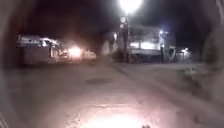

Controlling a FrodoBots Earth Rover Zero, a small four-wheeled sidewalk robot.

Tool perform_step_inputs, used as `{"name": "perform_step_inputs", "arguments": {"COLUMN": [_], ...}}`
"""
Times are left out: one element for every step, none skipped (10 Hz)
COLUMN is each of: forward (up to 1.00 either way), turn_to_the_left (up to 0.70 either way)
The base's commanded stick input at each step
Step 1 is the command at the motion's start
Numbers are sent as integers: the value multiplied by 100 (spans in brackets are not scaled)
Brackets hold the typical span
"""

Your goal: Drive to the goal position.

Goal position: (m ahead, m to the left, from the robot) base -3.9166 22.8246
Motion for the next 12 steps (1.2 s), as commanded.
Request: {"name": "perform_step_inputs", "arguments": {"forward": [70, 70, 70, 70, 70, 70, 70, 70, 70, 70, 70, 70], "turn_to_the_left": [1, -16, -34, -34, 1, 1, 1, 1, 1, 1, 1, -12]}}
